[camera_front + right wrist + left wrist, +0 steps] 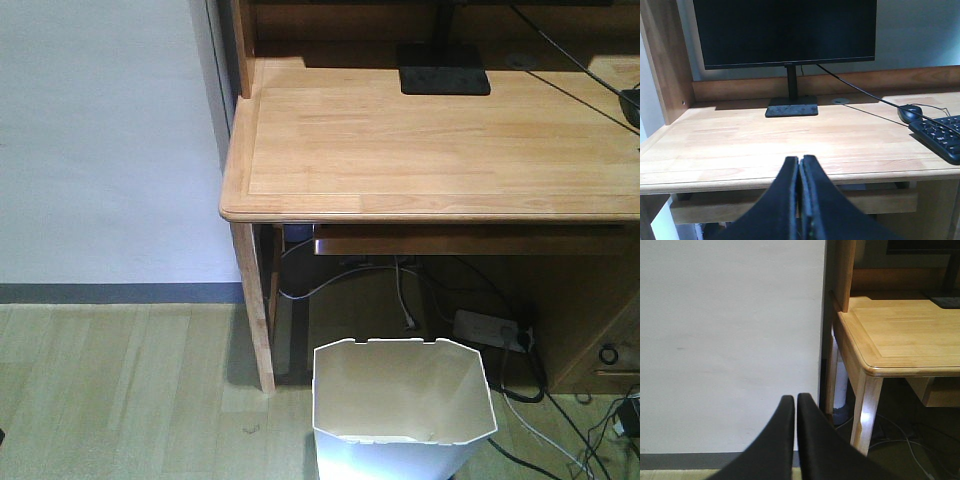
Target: Move trash bin to bedside with robot
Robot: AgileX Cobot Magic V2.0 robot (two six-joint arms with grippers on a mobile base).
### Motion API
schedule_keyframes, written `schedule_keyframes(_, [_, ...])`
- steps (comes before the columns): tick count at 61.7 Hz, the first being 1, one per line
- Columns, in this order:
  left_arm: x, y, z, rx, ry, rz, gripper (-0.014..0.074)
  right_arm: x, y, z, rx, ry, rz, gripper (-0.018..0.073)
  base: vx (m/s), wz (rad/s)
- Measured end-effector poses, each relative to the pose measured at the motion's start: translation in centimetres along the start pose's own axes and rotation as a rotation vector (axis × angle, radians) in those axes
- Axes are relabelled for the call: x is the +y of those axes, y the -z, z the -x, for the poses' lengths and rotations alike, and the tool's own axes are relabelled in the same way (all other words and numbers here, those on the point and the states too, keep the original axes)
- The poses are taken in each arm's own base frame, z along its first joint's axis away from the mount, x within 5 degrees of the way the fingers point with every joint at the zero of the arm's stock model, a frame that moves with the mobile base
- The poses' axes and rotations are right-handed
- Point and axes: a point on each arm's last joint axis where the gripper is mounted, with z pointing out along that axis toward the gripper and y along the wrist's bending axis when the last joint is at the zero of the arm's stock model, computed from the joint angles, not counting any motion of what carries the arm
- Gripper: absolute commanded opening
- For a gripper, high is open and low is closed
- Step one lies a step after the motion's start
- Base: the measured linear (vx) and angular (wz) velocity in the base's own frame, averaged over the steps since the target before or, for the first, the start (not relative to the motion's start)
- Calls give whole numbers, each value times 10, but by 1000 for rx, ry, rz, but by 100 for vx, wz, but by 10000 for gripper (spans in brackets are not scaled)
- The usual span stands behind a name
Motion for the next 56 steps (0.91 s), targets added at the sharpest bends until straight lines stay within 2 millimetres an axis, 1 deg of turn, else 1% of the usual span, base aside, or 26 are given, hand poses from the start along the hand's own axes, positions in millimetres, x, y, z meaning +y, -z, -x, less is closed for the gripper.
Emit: schedule_keyframes(56, [0,0,0,0,0,0,-6,0,0,0,0,0,0,-10,0,0])
